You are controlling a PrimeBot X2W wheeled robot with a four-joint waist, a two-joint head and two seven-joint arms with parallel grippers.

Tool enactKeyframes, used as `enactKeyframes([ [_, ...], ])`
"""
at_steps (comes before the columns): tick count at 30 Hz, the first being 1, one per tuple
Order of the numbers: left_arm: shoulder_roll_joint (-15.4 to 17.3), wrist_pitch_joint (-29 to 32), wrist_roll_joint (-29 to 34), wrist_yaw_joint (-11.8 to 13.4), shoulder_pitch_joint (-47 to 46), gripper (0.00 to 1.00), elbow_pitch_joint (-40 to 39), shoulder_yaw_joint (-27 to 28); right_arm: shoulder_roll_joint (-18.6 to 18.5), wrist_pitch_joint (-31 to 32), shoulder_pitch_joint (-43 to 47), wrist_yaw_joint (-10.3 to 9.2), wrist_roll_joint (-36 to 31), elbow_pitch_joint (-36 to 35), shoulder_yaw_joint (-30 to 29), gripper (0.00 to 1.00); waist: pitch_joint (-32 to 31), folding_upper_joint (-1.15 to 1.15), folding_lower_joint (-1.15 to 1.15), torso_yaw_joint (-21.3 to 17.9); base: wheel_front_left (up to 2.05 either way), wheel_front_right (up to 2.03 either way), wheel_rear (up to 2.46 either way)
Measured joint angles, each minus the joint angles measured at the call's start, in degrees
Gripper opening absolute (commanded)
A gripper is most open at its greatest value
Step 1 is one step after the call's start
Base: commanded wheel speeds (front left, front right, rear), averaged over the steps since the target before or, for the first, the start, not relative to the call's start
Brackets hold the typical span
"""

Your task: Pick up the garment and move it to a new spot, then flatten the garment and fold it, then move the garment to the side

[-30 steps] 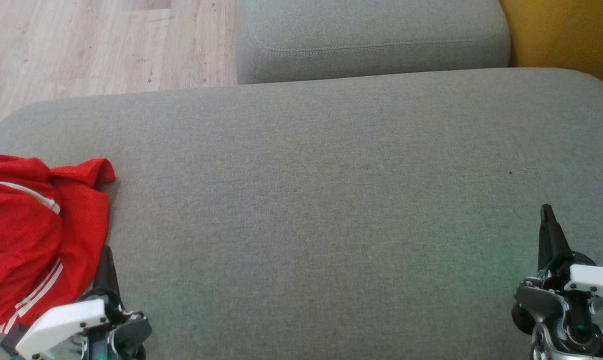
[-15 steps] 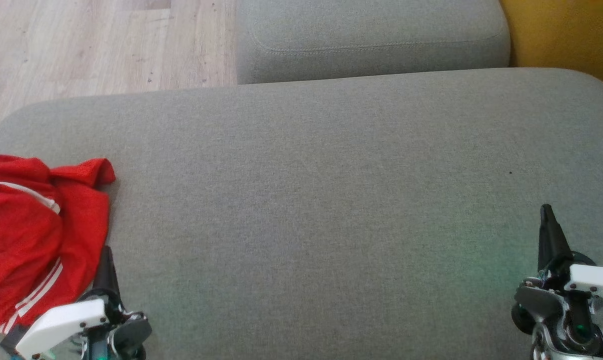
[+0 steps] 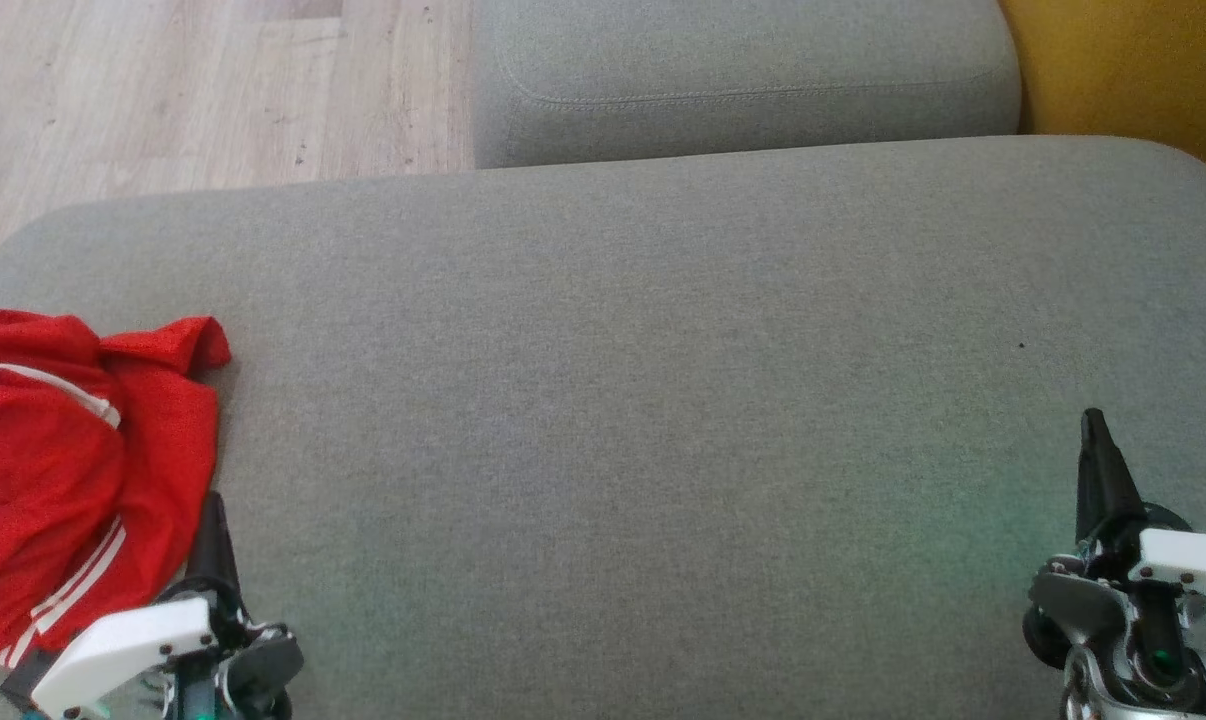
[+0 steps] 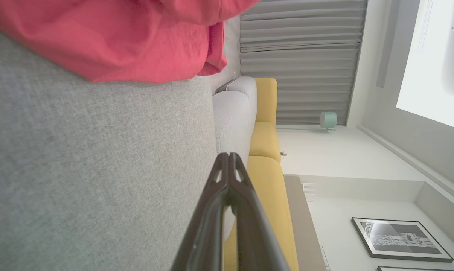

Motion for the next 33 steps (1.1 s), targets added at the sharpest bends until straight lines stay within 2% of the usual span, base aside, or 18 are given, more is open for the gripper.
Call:
enactKeyframes([
  [21,0.00,0.00,0.00,0.00,0.00,0.00,0.00,0.00,0.00,0.00,0.00,0.00,0.00,0.00,0.00,0.00,0.00,0.00,0.00,0.00,0.00,0.00,0.00],
  [22,0.00,0.00,0.00,0.00,0.00,1.00,0.00,0.00,0.00,0.00,0.00,0.00,0.00,0.00,0.00,1.00,0.00,0.00,0.00,0.00,0.00,0.00,0.00],
  [28,-0.33,-0.02,0.02,0.08,2.93,1.00,4.80,-0.49,0.43,-0.02,2.89,0.00,0.00,4.97,0.09,1.00,0.03,0.00,0.00,0.00,0.00,0.00,0.00],
  [33,-0.38,-0.74,1.10,0.08,3.72,1.00,5.60,-0.65,0.43,-0.55,3.65,0.00,-0.66,5.35,0.51,1.00,0.09,0.00,0.00,-0.01,0.00,0.00,0.00],
])
